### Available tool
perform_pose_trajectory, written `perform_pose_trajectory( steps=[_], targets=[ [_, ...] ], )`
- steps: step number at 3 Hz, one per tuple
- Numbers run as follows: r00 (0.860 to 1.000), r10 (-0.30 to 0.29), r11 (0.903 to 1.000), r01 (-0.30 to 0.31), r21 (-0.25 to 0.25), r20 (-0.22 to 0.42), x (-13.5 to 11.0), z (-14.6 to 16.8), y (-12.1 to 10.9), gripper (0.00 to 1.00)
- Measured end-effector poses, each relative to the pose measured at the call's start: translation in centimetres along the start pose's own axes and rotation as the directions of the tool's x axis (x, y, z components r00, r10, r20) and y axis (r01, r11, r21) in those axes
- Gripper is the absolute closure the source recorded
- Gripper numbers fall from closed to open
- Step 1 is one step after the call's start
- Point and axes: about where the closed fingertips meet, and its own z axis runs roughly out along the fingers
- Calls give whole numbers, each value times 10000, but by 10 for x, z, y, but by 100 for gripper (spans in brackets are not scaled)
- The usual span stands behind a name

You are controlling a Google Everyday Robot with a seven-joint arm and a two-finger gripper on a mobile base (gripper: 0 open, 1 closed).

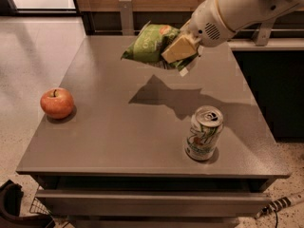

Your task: Move green jalapeno chip bag near apple

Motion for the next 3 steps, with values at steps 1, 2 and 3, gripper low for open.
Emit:
perform_pose_trajectory(
  steps=[1,2,3],
  targets=[
    [9991,42,9968,-8,-796,423,-6,23,29,100],
    [9910,-72,9847,303,-1716,1338,-18,46,54,100],
    [9798,-134,9751,569,-2141,1993,-39,77,78,100]
  ],
)
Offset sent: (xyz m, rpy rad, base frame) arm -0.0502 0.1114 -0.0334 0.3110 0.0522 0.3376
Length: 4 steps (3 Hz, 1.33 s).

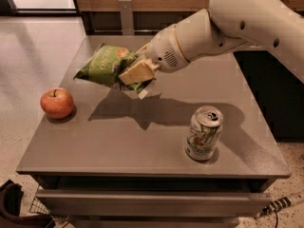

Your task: Move green jalapeno chip bag near apple

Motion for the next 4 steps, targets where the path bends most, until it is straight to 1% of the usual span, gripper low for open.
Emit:
perform_pose_trajectory(
  steps=[1,2,3,4],
  targets=[
    [10000,58,9996,-58,294,14,-4,17,3,100],
    [10000,40,9995,-41,310,20,-6,20,4,77],
    [10000,3,9996,-4,296,14,-7,21,6,46],
    [10000,-27,9996,26,282,9,-9,21,8,22]
  ],
)
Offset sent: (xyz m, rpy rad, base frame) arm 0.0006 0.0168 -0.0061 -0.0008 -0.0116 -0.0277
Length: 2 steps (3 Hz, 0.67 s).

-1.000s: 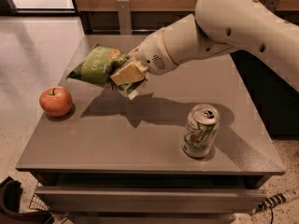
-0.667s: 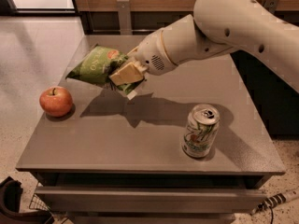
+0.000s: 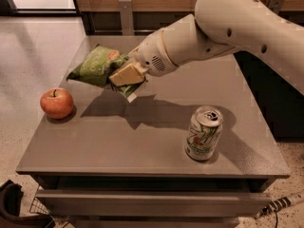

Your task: Move green jalapeno chip bag near apple

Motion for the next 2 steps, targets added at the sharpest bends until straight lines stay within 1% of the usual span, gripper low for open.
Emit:
perform_pose_trajectory(
  steps=[1,2],
  targets=[
    [10000,-34,10000,34,-15,-5,-2,1,2,2],
    [10000,-49,10000,49,-21,-7,-2,1,2,0]
  ],
)
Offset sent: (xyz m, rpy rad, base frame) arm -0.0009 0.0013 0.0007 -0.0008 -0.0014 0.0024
